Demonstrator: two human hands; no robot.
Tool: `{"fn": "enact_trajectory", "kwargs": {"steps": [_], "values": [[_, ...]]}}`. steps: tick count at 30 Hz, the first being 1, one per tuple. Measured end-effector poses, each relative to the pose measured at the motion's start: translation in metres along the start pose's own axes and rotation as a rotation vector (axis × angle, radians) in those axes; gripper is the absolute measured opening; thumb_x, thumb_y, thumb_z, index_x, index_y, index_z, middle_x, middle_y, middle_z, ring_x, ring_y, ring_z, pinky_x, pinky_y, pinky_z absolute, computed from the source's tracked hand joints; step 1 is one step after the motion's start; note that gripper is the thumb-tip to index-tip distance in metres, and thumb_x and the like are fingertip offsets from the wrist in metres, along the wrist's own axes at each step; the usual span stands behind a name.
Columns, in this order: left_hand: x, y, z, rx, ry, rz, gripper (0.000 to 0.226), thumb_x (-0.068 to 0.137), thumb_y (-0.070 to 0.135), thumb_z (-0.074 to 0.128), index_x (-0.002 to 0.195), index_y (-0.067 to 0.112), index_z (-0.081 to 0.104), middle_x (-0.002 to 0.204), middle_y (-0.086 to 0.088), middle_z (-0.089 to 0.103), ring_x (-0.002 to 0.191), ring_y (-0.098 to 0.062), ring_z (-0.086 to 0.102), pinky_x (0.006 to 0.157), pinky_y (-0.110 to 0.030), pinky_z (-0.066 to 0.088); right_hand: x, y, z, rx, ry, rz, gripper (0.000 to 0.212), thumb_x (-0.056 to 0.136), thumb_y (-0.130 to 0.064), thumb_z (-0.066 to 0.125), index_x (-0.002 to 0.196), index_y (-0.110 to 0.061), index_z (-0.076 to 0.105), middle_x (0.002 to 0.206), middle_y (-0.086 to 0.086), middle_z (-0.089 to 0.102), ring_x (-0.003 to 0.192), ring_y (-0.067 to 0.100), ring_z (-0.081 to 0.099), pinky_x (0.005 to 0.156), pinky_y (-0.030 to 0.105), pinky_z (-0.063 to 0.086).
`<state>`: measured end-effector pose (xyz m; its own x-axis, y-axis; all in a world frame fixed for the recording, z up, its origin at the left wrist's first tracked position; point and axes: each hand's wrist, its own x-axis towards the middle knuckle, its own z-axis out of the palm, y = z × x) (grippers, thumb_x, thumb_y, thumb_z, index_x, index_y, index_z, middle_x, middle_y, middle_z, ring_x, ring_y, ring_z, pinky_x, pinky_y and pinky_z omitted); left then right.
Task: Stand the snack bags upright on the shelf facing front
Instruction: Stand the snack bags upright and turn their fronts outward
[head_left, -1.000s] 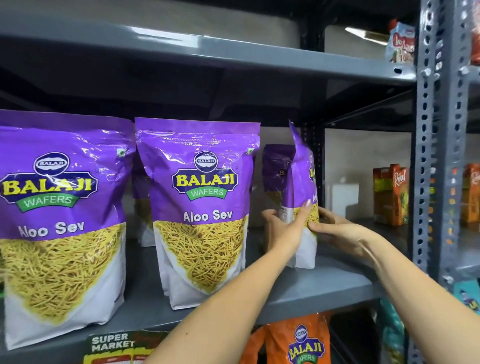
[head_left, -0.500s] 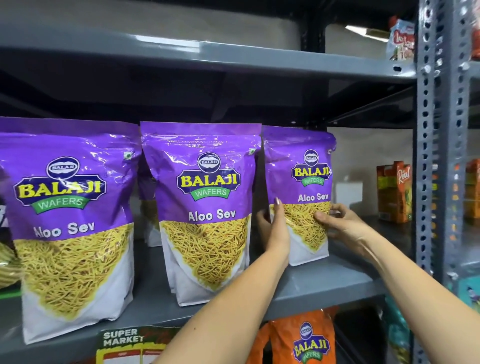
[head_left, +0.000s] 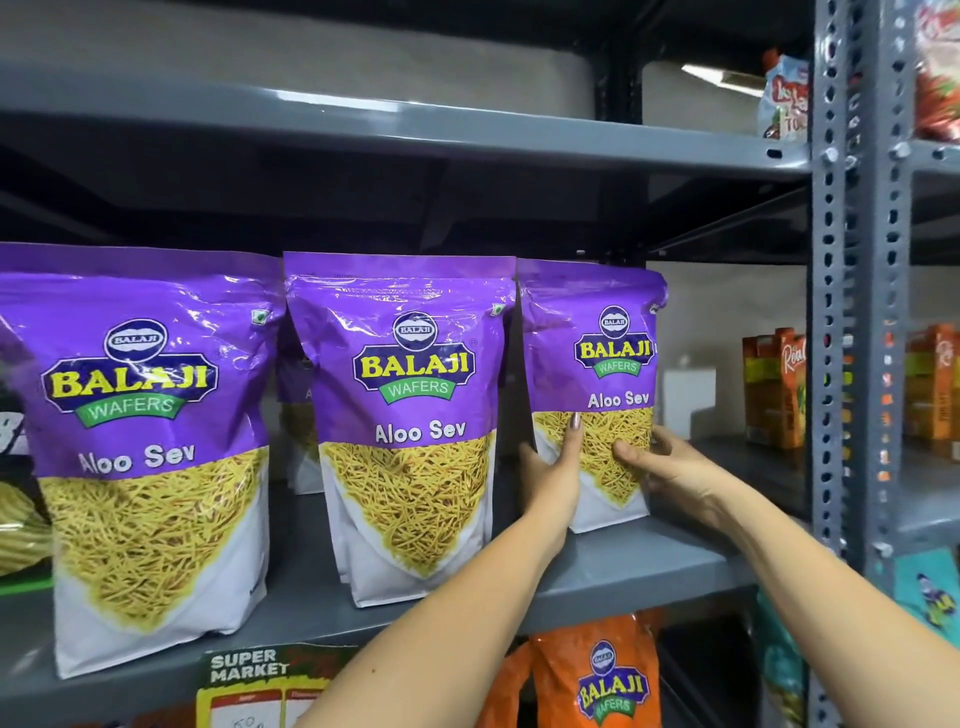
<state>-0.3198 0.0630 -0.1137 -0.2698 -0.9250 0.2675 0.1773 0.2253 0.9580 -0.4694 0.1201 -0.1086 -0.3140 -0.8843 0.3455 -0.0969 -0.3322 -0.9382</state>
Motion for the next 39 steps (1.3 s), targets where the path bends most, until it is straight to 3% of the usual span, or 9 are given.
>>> {"fn": "enact_trajectory", "kwargs": {"steps": [12, 18, 21, 24, 27, 30, 33, 35, 39], "values": [[-0.036, 0.001, -0.013, 0.113, -0.058, 0.162, 0.128, 0.039, 0.100, 0.038, 0.141, 0.023, 0.044, 0.145, 0.002, 0.052, 0.136, -0.019, 0.047, 0.112, -0.037, 0.037, -0.042, 0.001, -0.005, -0.073, 0.043, -0.055, 0.103, 0.041, -0.053, 0.090, 0.131, -0.018, 0.053, 0.123, 0.006, 0.070, 0.110, 0.020, 0.069, 0.098, 0.040, 0.051], [-0.060, 0.011, -0.015, 0.144, -0.019, 0.140, 0.080, 0.080, 0.062, 0.059, 0.143, 0.017, 0.037, 0.147, -0.003, 0.048, 0.136, -0.021, 0.044, 0.111, -0.034, 0.036, -0.060, -0.011, 0.005, -0.123, 0.090, -0.038, 0.117, 0.035, -0.059, 0.088, 0.136, -0.019, 0.044, 0.134, 0.007, 0.062, 0.116, 0.019, 0.064, 0.097, 0.036, 0.050], [-0.096, 0.024, -0.041, 0.149, -0.007, 0.408, 0.066, 0.082, 0.045, 0.066, 0.138, 0.022, 0.041, 0.142, 0.006, 0.050, 0.131, -0.010, 0.050, 0.109, -0.028, 0.039, -0.070, -0.018, 0.017, -0.242, 0.414, -0.223, 0.110, 0.054, -0.060, 0.080, 0.145, -0.022, 0.033, 0.141, 0.010, 0.050, 0.122, 0.017, 0.050, 0.103, 0.036, 0.040], [-0.118, 0.041, -0.098, 0.045, 0.140, 0.693, 0.040, 0.080, 0.025, 0.066, 0.118, 0.025, 0.055, 0.117, 0.019, 0.063, 0.112, -0.004, 0.063, 0.096, -0.021, 0.048, -0.093, -0.019, 0.038, -0.343, 0.769, -0.664, 0.055, 0.071, -0.054, 0.071, 0.118, -0.031, 0.053, 0.117, 0.008, 0.062, 0.108, 0.023, 0.060, 0.095, 0.042, 0.049], [-0.106, 0.042, -0.166, 0.106, 0.436, 0.800, 0.043, 0.077, 0.036, 0.064, 0.116, 0.019, 0.056, 0.112, 0.005, 0.061, 0.109, -0.017, 0.059, 0.096, -0.034, 0.047, -0.108, -0.019, 0.087, -0.387, 0.609, -0.800, 0.019, 0.080, -0.019, 0.068, 0.093, -0.029, 0.059, 0.088, -0.013, 0.064, 0.082, 0.004, 0.062, 0.078, 0.022, 0.051], [-0.087, 0.031, -0.195, 0.220, 0.482, 0.653, 0.072, 0.070, 0.052, 0.063, 0.129, 0.015, 0.044, 0.126, -0.005, 0.052, 0.119, -0.021, 0.052, 0.104, -0.045, 0.042, -0.095, -0.007, 0.139, -0.465, 0.291, -0.632, 0.029, 0.073, -0.038, 0.072, 0.100, -0.030, 0.064, 0.092, -0.014, 0.068, 0.085, 0.003, 0.065, 0.077, 0.018, 0.051], [-0.077, 0.032, -0.195, 0.274, 0.428, 0.528, 0.103, 0.061, 0.061, 0.066, 0.143, 0.012, 0.028, 0.140, -0.011, 0.041, 0.131, -0.022, 0.042, 0.112, -0.041, 0.034, -0.078, 0.002, 0.171, -0.498, 0.082, -0.447, 0.062, 0.072, -0.052, 0.072, 0.126, -0.031, 0.050, 0.121, -0.022, 0.059, 0.111, -0.016, 0.054, 0.095, 0.008, 0.041], [-0.069, 0.036, -0.196, 0.270, 0.340, 0.453, 0.113, 0.062, 0.057, 0.074, 0.150, 0.015, 0.015, 0.151, -0.009, 0.030, 0.140, -0.020, 0.033, 0.117, -0.042, 0.028, -0.075, 0.000, 0.181, -0.424, 0.015, -0.324, 0.057, 0.076, -0.037, 0.075, 0.123, -0.035, 0.042, 0.116, -0.028, 0.055, 0.095, -0.036, 0.047, 0.080, -0.008, 0.034], [-0.066, 0.038, -0.193, 0.087, 0.003, 0.329, 0.083, 0.078, 0.037, 0.075, 0.145, 0.023, 0.028, 0.149, 0.005, 0.045, 0.129, 0.000, 0.050, 0.113, -0.028, 0.038, -0.069, 0.004, 0.180, -0.326, 0.014, -0.259, 0.063, 0.063, -0.041, 0.079, 0.118, -0.031, 0.051, 0.108, -0.023, 0.063, 0.087, -0.031, 0.055, 0.073, -0.005, 0.041]]}}
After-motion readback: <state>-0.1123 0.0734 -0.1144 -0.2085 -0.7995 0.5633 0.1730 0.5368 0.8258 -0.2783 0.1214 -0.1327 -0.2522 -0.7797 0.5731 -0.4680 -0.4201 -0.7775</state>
